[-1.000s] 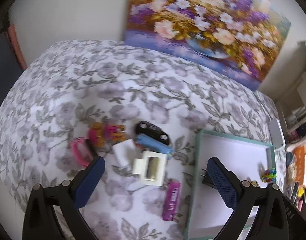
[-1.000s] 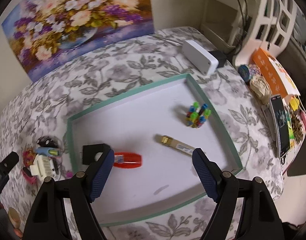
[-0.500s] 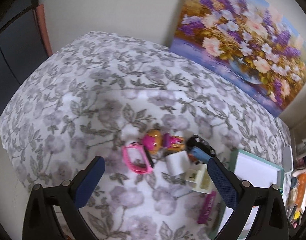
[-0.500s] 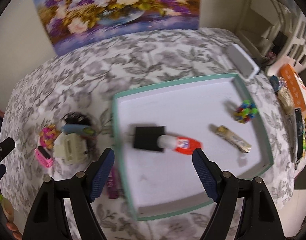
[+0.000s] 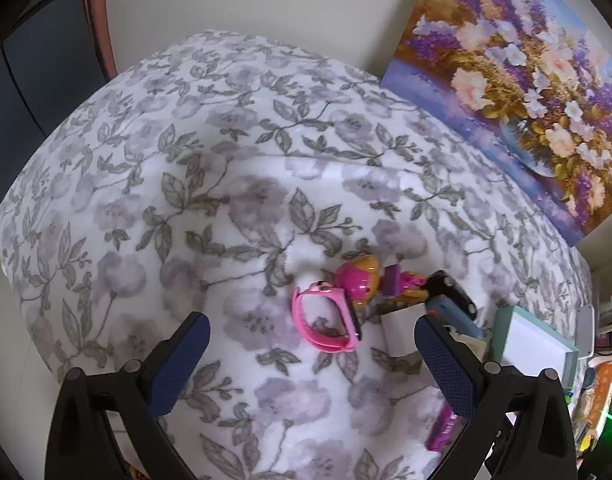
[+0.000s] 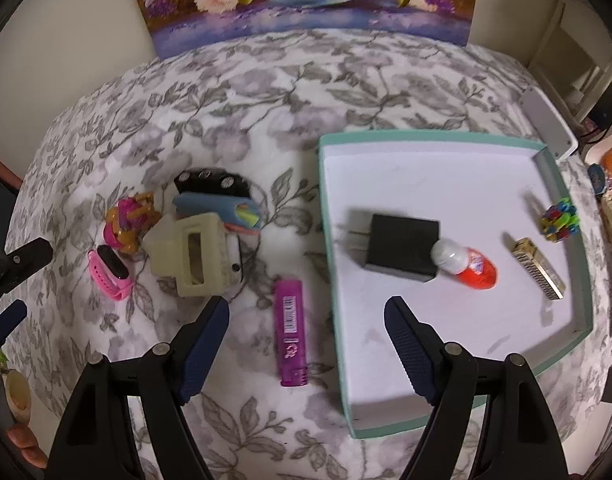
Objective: Organize rigid objects
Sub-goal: 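Move both grippers back toward the remaining objects on the bedspread, then grasp the purple lighter with the right gripper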
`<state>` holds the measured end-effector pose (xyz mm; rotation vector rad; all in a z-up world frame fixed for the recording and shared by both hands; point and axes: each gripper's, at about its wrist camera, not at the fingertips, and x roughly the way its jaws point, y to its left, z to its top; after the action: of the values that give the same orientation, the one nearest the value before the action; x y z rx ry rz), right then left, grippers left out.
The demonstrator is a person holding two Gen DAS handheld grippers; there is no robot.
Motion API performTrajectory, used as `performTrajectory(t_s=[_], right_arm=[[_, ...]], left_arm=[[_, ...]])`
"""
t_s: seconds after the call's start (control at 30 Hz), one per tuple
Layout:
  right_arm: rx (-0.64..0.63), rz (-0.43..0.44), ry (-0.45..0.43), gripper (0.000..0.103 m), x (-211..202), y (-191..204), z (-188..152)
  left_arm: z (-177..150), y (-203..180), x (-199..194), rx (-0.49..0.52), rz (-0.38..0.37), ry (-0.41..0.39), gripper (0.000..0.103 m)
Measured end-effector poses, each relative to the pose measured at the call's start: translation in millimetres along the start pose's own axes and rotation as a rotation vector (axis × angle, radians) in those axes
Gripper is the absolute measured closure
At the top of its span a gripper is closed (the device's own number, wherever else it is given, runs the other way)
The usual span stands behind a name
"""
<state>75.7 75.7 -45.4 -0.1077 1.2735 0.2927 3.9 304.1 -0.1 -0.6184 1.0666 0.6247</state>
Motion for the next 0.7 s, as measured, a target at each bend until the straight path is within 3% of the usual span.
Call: performTrajectory(t_s=[0.5,0.7], right_arm=[[-0.038,0.034,0.074,0.061,21,9,-6],[-0.050,0.023,0.098,0.069,29,9,-7]], left_arm=[[4,13,37,-0.021,0.029,0.063,0.000],[5,14,50,-0.034,0.007,0.085,0.000]])
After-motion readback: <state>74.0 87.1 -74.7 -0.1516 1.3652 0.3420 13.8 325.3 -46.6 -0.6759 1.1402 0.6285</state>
